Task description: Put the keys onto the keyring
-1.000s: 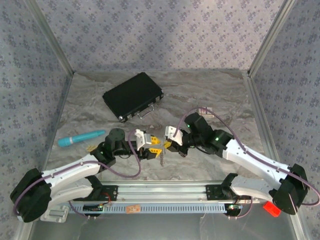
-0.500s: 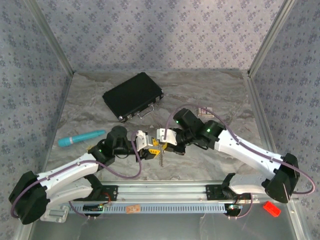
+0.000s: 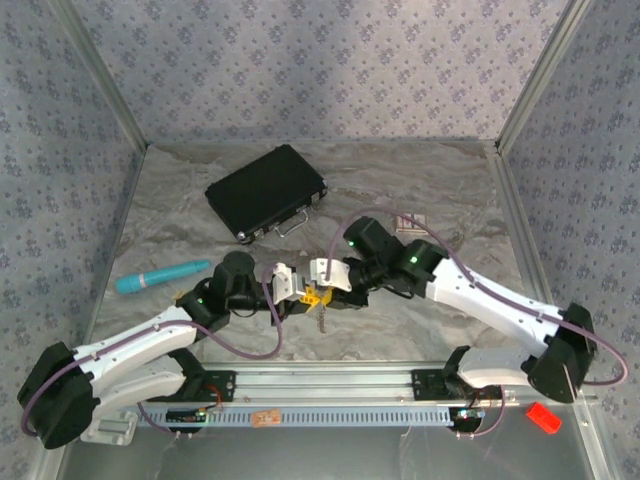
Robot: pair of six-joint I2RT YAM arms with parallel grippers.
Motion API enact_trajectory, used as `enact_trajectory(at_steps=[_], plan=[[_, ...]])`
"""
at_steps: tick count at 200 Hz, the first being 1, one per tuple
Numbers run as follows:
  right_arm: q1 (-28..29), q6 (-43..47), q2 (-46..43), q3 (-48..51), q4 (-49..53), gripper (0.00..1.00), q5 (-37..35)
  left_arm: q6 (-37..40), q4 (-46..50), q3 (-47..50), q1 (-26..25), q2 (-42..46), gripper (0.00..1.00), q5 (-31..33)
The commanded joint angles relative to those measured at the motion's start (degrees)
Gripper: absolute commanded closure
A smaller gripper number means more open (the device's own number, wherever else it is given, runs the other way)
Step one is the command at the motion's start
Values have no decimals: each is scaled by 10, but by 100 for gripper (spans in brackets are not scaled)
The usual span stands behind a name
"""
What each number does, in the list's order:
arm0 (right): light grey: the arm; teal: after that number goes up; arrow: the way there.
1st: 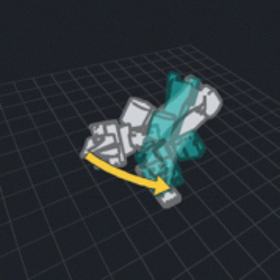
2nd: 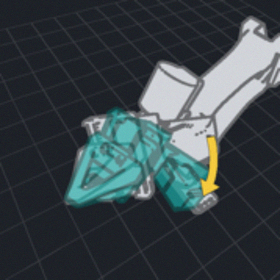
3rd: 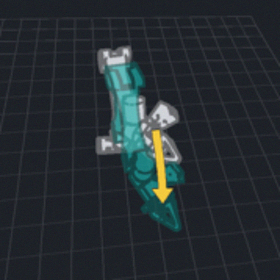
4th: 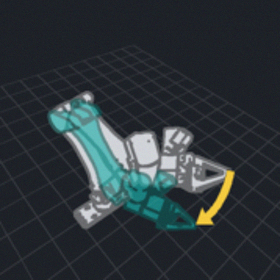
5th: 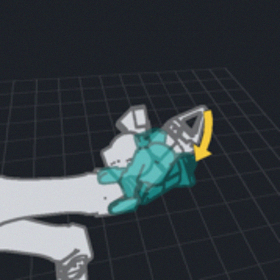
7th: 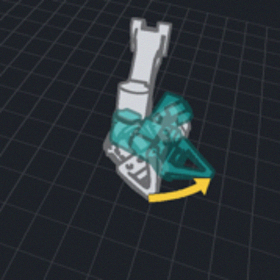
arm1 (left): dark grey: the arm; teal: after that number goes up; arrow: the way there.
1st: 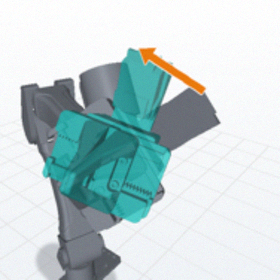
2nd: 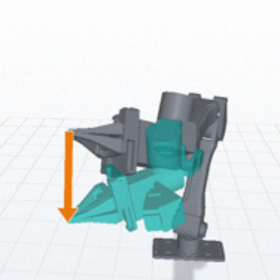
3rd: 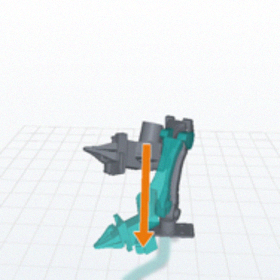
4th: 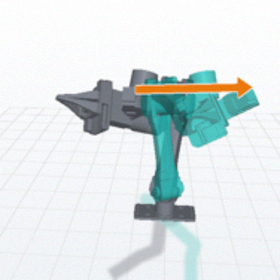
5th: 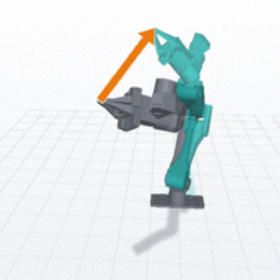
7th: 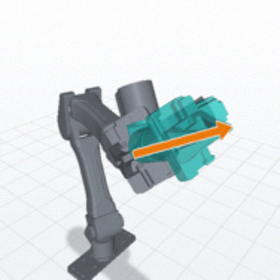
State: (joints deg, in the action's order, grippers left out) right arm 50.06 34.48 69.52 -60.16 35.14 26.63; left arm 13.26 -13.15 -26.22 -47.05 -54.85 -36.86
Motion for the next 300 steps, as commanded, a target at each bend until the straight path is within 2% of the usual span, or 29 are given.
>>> enact_trajectory(at_steps=[1, 21, 58, 84, 109, 120, 127, 144, 158, 177, 218, 265, 300], plan=[[-34, -74, -68, 62, -122, 67, 85, -26, -89, 11, -3, 7, 100, -28], [-39, -103, -87, 103, -171, 64, 97, -60, -150, 28, -3, -2, 100, -36], [-38, -136, -86, 143, -222, 65, 97, -76, -165, 38, -4, -3, 100, -35], [-38, -136, -76, 145, -220, 76, 102, -86, -177, 45, -4, -2, 100, -34], [-39, -134, -74, 142, -218, 95, 105, -88, -182, 47, -4, -2, 100, -34], [-39, -130, -74, 138, -212, 100, 106, -87, -178, 46, -4, -2, 100, -31], [-38, -125, -74, 132, -203, 100, 105, -84, -170, 44, -5, 0, 93, -26], [-38, -104, -71, 115, -167, 100, 94, -74, -137, 36, -5, 6, 67, -1], [-34, -76, -64, 94, -121, 100, 70, -53, -95, 24, -5, 12, 64, 10], [-14, -34, -49, 60, -51, 100, 26, -32, -60, 14, -7, 19, 65, 16], [21, 17, -6, -2, 32, 100, -36, -22, -52, 6, -14, 12, 74, 14], [40, 44, 29, -41, 76, 100, -61, -20, -45, 2, -16, 14, 79, 9], [43, 46, 31, -48, 82, 100, -55, -17, -36, 0, -17, 16, 88, 5]])
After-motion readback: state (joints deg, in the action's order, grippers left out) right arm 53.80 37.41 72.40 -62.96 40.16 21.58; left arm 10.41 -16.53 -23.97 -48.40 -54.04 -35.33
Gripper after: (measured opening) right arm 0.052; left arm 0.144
